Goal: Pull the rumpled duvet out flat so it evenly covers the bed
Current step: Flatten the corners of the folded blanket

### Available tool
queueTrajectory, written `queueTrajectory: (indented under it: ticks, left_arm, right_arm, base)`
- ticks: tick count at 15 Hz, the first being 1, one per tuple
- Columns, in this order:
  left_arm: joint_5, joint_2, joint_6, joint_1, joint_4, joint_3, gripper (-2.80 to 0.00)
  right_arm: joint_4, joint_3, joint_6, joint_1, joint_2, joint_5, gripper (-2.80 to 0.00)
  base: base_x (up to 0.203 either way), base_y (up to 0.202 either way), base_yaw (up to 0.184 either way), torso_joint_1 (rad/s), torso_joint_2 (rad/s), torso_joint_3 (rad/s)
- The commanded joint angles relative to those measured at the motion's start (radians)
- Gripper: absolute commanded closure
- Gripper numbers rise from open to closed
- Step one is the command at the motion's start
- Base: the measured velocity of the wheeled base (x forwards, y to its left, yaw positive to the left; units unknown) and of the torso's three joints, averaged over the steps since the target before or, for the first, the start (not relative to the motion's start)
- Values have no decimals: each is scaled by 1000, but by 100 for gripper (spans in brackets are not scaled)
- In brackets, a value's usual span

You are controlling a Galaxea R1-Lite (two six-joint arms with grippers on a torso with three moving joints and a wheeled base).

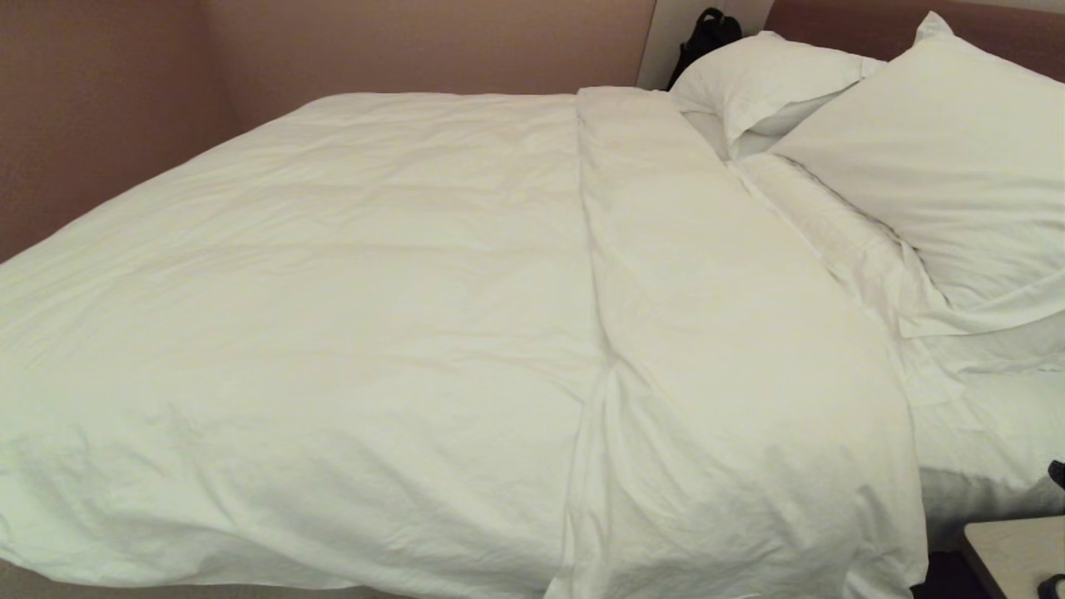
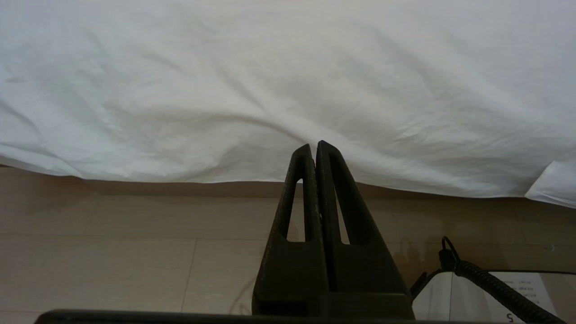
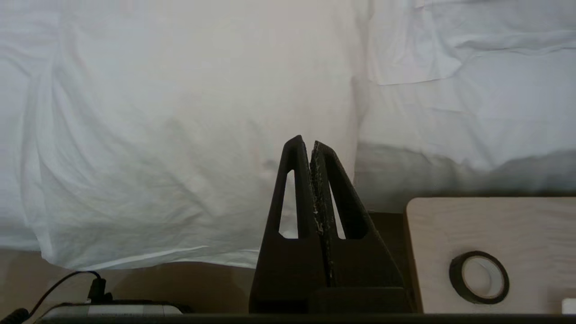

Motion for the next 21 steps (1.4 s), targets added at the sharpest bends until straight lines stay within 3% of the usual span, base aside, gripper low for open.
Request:
queueTrajectory:
  ticks: [1,10,21]
  left_arm:
    - [0,0,0,0,1,0,0]
    - [0,0,0,0,1,0,0]
    - [0,0,0,0,1,0,0]
  right_arm:
    - [31,-13,4,1,-85,-11,0]
    - [37,-13,4,1,-273,-37,0]
    - [150,-19,3,0,-458,-42,0]
  base:
    - [0,0,0,0,0,0]
    - [0,0,0,0,0,0]
    - [0,0,0,0,0,0]
